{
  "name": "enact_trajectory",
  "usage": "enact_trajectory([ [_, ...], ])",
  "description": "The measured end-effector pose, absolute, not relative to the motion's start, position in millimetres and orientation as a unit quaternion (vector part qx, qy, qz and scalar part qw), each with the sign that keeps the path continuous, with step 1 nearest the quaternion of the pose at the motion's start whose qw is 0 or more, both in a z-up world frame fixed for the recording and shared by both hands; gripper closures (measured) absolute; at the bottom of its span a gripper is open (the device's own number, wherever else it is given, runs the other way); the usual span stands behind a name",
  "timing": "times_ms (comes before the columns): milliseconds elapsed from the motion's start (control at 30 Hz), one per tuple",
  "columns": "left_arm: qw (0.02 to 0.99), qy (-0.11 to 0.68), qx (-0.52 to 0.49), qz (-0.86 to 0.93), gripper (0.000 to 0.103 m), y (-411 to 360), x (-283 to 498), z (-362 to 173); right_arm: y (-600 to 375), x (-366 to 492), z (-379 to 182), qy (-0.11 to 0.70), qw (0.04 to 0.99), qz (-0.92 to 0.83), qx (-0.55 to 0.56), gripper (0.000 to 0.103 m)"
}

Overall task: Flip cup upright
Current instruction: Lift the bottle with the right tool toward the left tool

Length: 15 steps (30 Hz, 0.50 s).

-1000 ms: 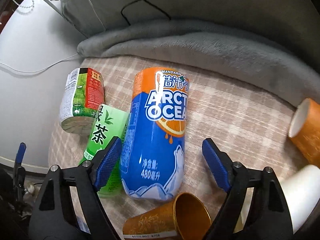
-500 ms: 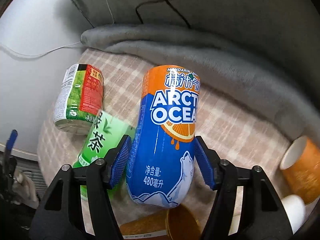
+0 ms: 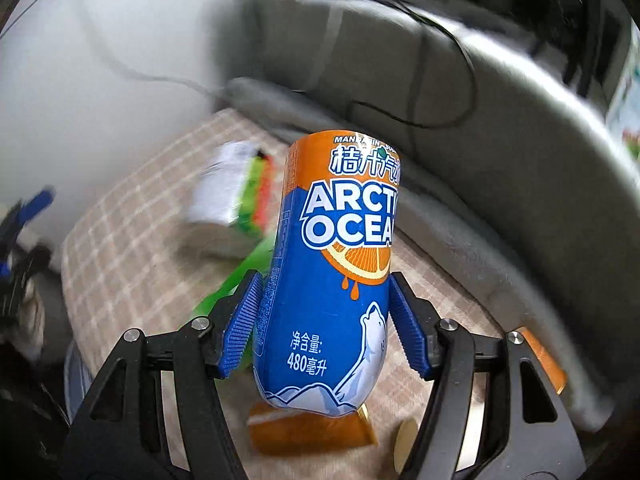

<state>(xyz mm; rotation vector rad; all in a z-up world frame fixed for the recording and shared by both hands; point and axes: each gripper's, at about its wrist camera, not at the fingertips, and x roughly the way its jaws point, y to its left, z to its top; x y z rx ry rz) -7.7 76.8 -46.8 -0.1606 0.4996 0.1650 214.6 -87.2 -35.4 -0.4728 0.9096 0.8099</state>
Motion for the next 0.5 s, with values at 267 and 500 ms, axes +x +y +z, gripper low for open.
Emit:
enact_trajectory([
  [267, 0.962, 0.251, -0.091, 0.057, 0.011, 66, -14, -44, -86, 126, -43, 0.392, 0.754, 0.426, -0.31, 0.037],
  [500, 0.961, 0.257, -0.096, 0.041, 0.011, 56, -24, -44, -85, 70, -75, 0.386, 0.716, 0.445, -0.374, 0.036],
])
